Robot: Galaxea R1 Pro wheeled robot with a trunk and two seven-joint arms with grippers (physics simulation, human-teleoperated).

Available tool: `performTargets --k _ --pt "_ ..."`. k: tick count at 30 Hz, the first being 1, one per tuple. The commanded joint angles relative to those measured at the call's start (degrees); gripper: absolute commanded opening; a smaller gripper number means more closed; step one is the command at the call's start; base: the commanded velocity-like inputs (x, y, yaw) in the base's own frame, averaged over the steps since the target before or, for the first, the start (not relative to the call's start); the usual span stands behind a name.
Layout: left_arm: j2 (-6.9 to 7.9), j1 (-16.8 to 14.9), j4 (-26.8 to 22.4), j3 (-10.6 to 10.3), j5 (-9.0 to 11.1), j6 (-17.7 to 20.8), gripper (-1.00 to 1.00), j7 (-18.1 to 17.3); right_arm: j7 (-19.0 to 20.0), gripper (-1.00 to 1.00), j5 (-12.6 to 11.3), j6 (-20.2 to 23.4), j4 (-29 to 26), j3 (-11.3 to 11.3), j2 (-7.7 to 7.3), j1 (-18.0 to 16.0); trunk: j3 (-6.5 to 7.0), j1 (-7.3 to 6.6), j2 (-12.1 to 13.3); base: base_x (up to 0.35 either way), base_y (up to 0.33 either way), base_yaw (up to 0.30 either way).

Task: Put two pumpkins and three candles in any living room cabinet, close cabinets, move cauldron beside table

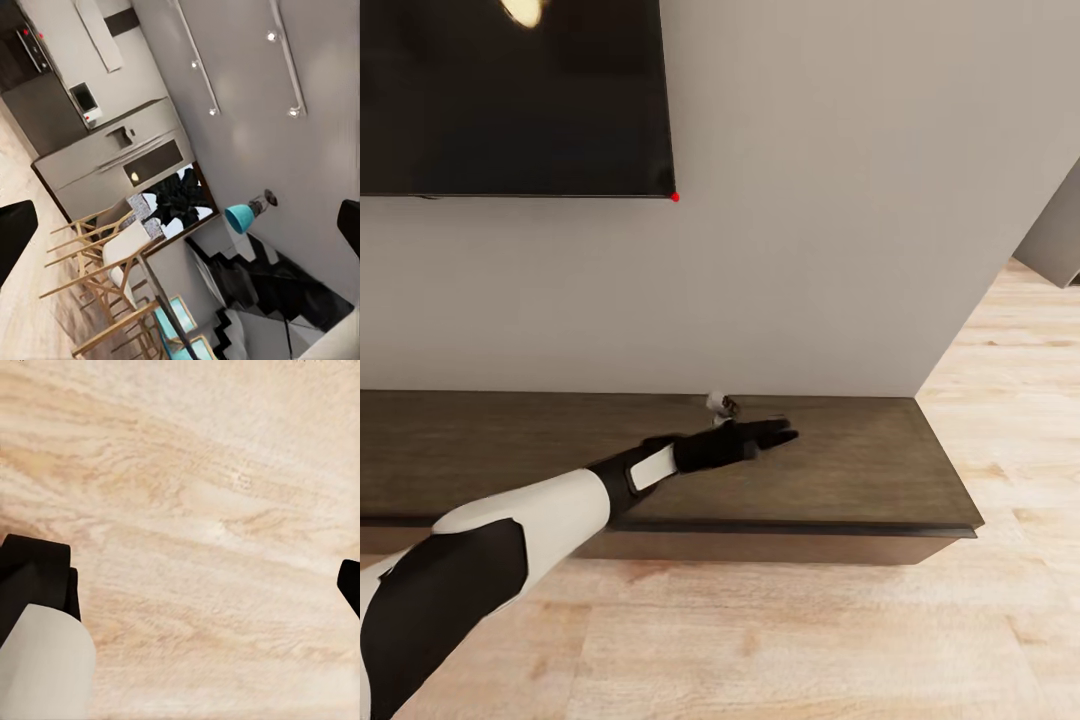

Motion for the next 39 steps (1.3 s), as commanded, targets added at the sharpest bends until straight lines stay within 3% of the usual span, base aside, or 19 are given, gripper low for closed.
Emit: performTargets --k 1,5,6,8,13,15,18,20,23,27,28,32,33,36,39 --pt "0.15 0.0 0.2 1.2 0.0 0.0 1.00 0.2 0.0 1.00 0.5 0.0 -0.1 0.1 0.12 0.0 0.00 0.00 0.0 0.000 0.000 0.000" --pt "2.80 0.0 0.1 1.8 0.1 -0.3 1.00 0.0 -0.4 1.00 7.2 0.3 -0.4 -0.2 0.27 -0.3 0.00 0.00 0.0 0.000 0.000 0.000" --pt "5.02 0.3 0.7 3.0 0.2 -0.6 1.00 0.2 -0.6 1.00 10.3 0.5 -0.9 -0.3 0.39 -2.5 0.00 0.00 0.0 0.000 0.000 0.000" --pt "5.45 0.4 0.9 3.4 0.2 -0.7 1.00 0.3 -0.4 1.00 10.6 0.1 -1.3 -0.3 0.48 -3.2 0.00 0.00 0.0 0.000 0.000 0.000" --pt "5.63 0.6 0.9 3.5 0.2 -1.1 1.00 0.4 -1.3 1.00 11.5 -2.2 -1.1 0.2 0.90 -3.6 0.00 0.00 0.0 0.000 0.000 0.000" --pt "5.65 0.6 1.0 3.5 0.2 -1.2 1.00 0.4 -3.9 1.00 14.2 -2.1 -0.9 1.8 1.28 -3.6 0.00 0.00 0.0 0.000 0.000 0.000" --pt "5.64 0.6 0.9 3.5 0.2 -1.2 1.00 0.4 -11.2 1.00 19.4 -0.3 -0.8 4.2 1.60 -3.6 0.00 0.00 0.0 0.000 0.000 0.000" --pt "5.57 0.6 0.9 3.5 0.2 -1.2 1.00 0.4 -14.5 1.00 21.4 1.4 -1.0 4.9 1.69 -3.6 0.00 0.00 0.0 0.000 0.000 0.000" --pt "5.30 0.6 0.8 3.5 0.2 -1.2 1.00 0.4 -16.4 1.00 23.9 3.3 -1.1 5.6 1.46 -4.1 0.00 0.00 0.0 0.000 0.000 0.000" --pt "5.16 0.6 0.8 3.5 0.2 -1.3 1.00 0.5 -16.9 1.00 31.6 4.0 -1.0 6.1 1.21 -5.3 0.00 0.00 0.0 0.000 0.000 0.000" --pt "5.14 0.6 0.8 3.5 0.2 -1.3 1.00 0.5 -17.0 1.00 35.6 4.0 -0.9 6.1 1.14 -5.5 0.00 0.00 0.0 0.000 0.000 0.000" --pt "5.13 0.6 0.8 3.5 0.2 -1.3 1.00 0.5 -17.2 1.00 43.1 4.0 -0.8 6.2 0.76 -5.8 0.00 0.00 0.0 0.000 0.000 0.000" --pt "5.13 0.6 0.8 3.5 0.2 -1.3 1.00 0.5 -18.0 1.00 46.2 4.2 -0.8 6.2 0.67 -6.9 0.00 0.00 0.0 0.000 0.000 0.000" --pt "4.99 0.6 0.8 3.5 0.2 -1.3 1.00 0.6 -19.9 1.00 50.3 4.2 -0.9 6.8 0.72 -7.8 0.00 0.00 0.0 0.000 0.000 0.000" --pt "4.91 0.6 0.8 3.5 0.2 -1.3 1.00 0.8 -21.1 1.00 51.5 4.3 -0.8 6.9 0.43 -7.9 0.00 0.00 0.0 0.000 0.000 0.000"
